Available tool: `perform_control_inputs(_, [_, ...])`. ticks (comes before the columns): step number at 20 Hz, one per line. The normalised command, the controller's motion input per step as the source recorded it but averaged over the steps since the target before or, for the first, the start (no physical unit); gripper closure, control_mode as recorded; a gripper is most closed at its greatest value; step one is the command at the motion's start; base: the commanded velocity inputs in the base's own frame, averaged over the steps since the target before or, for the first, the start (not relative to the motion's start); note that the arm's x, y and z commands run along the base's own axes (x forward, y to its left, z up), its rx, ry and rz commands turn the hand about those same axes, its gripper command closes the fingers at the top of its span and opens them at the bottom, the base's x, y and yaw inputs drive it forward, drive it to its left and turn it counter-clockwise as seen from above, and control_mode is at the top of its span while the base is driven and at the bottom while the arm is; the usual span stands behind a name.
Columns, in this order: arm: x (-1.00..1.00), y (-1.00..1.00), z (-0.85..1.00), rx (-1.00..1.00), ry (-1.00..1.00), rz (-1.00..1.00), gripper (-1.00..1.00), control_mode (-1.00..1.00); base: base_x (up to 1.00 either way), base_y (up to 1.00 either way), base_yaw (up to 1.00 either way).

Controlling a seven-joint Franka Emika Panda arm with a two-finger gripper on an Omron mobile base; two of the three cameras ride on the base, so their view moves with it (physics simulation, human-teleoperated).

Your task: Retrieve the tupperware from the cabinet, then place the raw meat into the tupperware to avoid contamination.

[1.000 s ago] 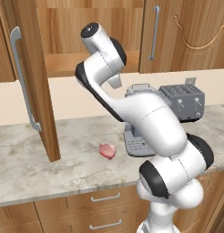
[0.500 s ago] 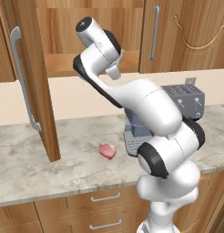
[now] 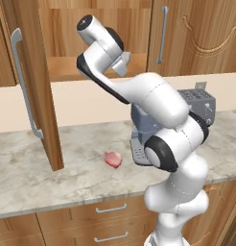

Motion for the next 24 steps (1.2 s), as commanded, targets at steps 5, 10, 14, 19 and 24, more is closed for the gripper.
perform_control_inputs(5, [0.29, -0.03, 0.01, -0.03, 0.04, 0.02, -1.0, -1.0, 0.0, 0.0, 0.0])
perform_control_inputs(10, [0.34, -0.08, -0.01, -0.02, 0.02, 0.03, -1.0, -1.0, 0.0, 0.0, 0.0])
perform_control_inputs(14, [0.34, -0.07, 0.0, -0.03, 0.0, 0.0, -1.0, -1.0, 0.0, 0.0, 0.0])
perform_control_inputs(19, [0.3, -0.03, -0.05, -0.07, 0.0, 0.01, -1.0, -1.0, 0.0, 0.0, 0.0])
perform_control_inputs(24, [0.2, -0.04, 0.1, -0.03, 0.01, 0.0, -1.0, -1.0, 0.0, 0.0, 0.0])
